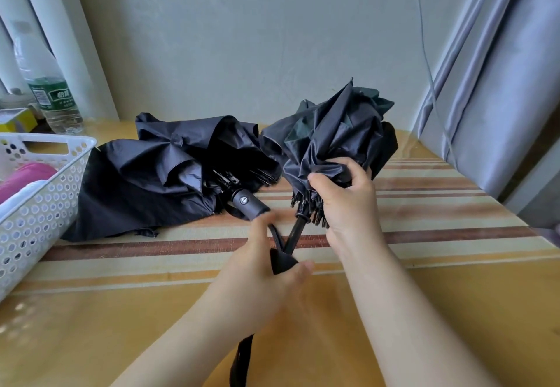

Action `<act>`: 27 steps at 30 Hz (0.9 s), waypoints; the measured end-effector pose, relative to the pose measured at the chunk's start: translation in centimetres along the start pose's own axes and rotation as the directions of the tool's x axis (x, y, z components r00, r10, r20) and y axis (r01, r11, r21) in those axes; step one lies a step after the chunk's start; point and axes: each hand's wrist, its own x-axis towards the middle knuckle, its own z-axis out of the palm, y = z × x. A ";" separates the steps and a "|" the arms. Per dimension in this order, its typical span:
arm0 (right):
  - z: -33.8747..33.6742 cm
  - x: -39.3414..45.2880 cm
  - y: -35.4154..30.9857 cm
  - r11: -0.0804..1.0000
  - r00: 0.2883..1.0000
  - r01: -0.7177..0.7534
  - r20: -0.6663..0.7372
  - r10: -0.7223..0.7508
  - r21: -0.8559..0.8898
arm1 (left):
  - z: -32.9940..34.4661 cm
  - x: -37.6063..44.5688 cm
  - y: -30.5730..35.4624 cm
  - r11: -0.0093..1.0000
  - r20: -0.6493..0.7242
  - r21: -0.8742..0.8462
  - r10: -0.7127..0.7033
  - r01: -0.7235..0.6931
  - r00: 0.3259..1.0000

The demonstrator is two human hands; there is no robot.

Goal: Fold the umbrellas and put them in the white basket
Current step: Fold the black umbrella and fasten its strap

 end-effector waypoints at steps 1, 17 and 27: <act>0.2 -0.2 0.1 1.000 1.000 0.011 -0.004 -0.011 0.012 | 0.0 0.1 -0.2 0.999 -0.039 0.022 0.034 -0.033 0.999; 1.9 -2.0 0.6 0.997 0.998 0.043 -0.040 -0.040 0.058 | -1.2 0.5 -0.3 0.994 -0.219 -0.089 0.042 -0.063 0.975; 2.5 -2.8 0.9 0.998 0.935 -0.006 0.355 -0.015 0.059 | -2.2 1.3 -0.9 0.921 -0.206 -0.386 -0.026 -0.057 0.978</act>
